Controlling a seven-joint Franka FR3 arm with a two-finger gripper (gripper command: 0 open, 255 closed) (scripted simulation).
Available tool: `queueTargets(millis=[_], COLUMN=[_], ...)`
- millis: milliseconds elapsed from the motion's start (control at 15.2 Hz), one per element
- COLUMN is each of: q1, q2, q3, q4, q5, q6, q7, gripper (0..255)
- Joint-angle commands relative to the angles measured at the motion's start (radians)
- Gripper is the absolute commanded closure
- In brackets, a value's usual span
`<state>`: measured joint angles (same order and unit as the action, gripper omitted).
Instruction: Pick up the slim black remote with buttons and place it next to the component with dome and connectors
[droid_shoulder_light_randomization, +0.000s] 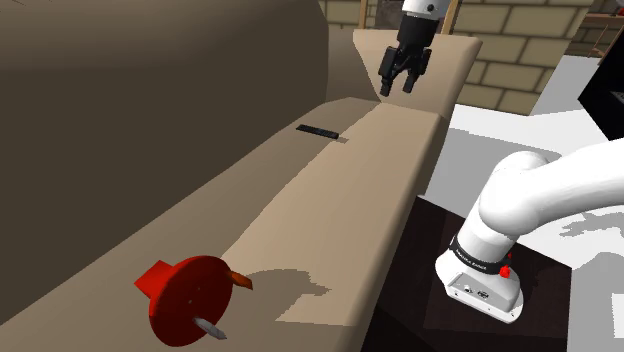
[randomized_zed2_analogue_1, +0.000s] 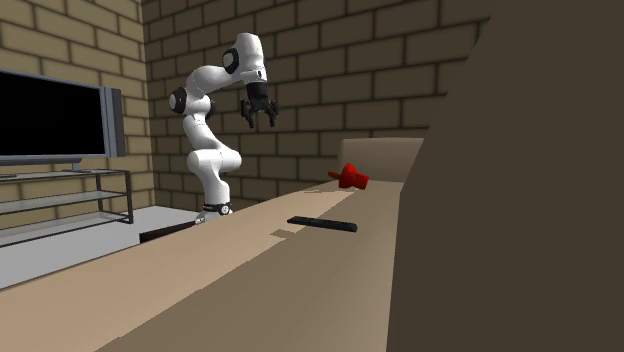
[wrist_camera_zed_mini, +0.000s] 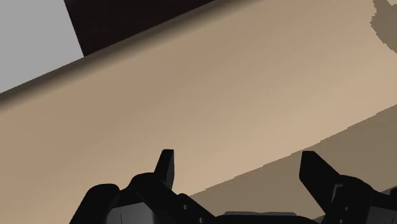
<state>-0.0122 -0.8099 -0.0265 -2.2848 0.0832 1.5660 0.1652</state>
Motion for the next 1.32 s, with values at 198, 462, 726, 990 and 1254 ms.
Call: queueTargets(millis=[198, 462, 726, 990, 1254], q1=[0.002, 0.006, 0.01, 0.013, 0.014], q2=[0.089, 0.22, 0.36, 0.507, 0.66], q3=[-0.024, -0.054, -0.081, -0.104, -0.122], q4=[0.004, 0.029, 0.076, 0.144, 0.233], q5=[-0.023, -0.047, -0.063, -0.071, -0.07], q6=[0.073, 0.163, 0.244, 0.31, 0.362], q7=[-0.053, -0.121, -0.185, -0.248, -0.308], gripper=[0, 0, 0, 0, 0])
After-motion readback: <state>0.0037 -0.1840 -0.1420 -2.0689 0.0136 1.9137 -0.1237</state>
